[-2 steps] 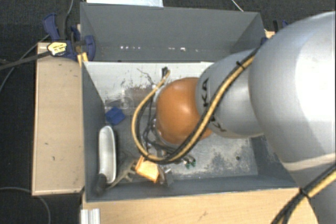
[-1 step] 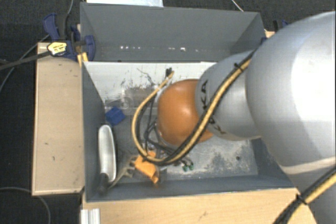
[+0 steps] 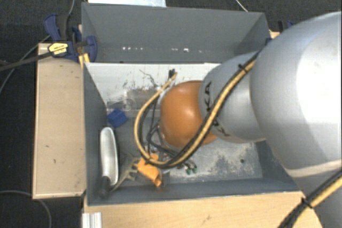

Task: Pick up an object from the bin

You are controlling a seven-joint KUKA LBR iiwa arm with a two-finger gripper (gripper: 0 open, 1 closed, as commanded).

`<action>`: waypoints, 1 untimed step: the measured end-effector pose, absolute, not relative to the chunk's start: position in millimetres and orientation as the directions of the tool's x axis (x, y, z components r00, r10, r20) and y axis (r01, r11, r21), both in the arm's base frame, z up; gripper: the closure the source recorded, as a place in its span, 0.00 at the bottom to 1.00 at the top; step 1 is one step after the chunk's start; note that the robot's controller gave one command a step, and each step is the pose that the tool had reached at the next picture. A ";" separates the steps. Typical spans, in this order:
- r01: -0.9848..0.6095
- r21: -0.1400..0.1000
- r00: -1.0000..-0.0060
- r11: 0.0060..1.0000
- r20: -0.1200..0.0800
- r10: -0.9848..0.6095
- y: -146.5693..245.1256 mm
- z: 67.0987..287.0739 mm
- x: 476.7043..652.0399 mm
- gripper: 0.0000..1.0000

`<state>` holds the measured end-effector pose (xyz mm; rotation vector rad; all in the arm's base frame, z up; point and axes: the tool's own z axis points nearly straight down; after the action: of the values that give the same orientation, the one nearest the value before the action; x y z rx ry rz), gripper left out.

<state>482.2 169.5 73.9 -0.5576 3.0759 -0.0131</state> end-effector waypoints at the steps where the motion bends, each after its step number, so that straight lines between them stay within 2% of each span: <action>1: -0.385 -0.019 -0.923 0.923 -0.016 -0.385 173.7 74.4 482.0 1.00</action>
Offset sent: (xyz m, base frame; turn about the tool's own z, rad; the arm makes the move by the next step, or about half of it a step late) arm 0.0057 0.0150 -0.0039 -0.1171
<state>482.0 173.7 74.4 -0.6129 3.0611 -0.0241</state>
